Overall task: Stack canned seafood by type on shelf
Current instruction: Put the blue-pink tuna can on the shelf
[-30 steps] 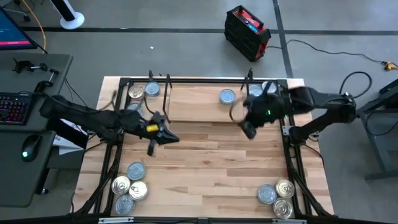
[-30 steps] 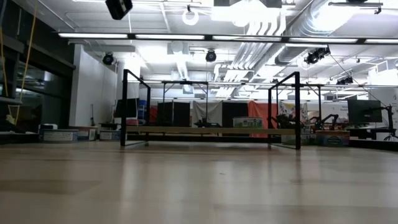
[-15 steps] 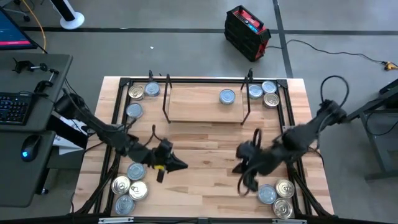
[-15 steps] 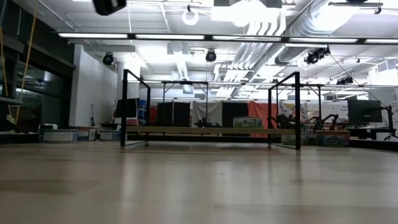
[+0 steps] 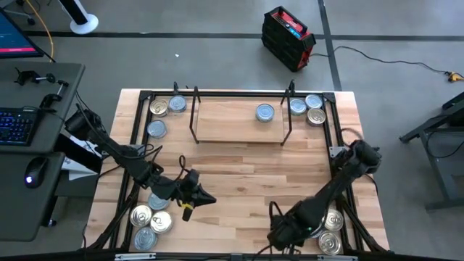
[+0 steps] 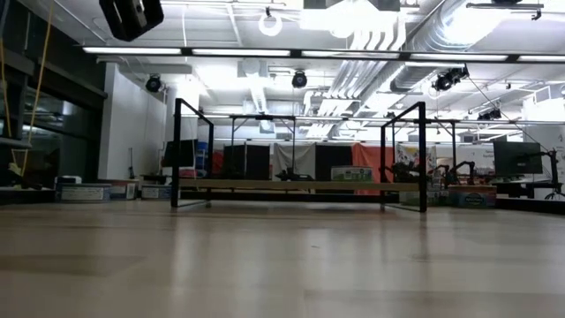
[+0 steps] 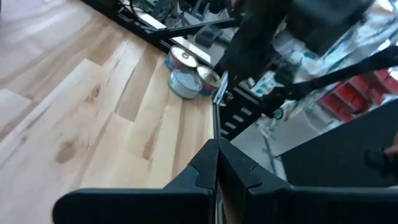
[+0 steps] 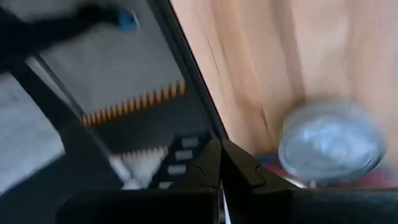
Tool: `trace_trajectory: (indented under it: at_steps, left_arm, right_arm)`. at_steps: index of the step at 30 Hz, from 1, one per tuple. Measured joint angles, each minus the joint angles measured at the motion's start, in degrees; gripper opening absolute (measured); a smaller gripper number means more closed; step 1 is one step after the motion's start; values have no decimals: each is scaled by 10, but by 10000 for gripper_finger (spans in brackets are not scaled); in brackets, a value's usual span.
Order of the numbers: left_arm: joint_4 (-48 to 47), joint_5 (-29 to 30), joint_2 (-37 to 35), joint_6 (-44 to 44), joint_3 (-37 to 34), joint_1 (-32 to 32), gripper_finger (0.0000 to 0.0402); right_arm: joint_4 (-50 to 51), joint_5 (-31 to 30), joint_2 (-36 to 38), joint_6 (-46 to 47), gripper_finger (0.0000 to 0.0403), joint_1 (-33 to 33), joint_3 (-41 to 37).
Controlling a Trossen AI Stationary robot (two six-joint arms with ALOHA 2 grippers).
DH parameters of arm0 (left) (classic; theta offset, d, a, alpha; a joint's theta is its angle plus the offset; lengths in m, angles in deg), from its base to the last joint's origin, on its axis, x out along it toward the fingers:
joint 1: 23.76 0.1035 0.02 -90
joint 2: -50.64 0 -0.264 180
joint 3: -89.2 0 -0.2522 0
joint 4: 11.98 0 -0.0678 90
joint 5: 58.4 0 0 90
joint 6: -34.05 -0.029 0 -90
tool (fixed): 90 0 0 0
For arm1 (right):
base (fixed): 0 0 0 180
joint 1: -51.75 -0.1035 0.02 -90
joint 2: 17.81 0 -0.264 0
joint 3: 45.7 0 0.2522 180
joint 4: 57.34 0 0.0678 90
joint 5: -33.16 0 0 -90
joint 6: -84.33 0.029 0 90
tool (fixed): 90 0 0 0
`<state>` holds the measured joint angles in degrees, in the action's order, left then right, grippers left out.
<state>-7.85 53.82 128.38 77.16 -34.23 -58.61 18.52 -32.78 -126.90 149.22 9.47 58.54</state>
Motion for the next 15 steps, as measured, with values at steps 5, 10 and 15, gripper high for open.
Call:
trace_trajectory:
  at_steps: [5,10,15]
  left_arm:
    - [1,-18,0,-35,0,7,1]
    - [3,-32,0,-52,0,20,1]
    - [9,-33,7,-80,0,46,1]
  right_arm:
    - [-123,109,22,122,0,-34,-170]
    - [-198,73,134,290,0,-46,-294]
    - [-162,0,233,405,0,-45,-365]
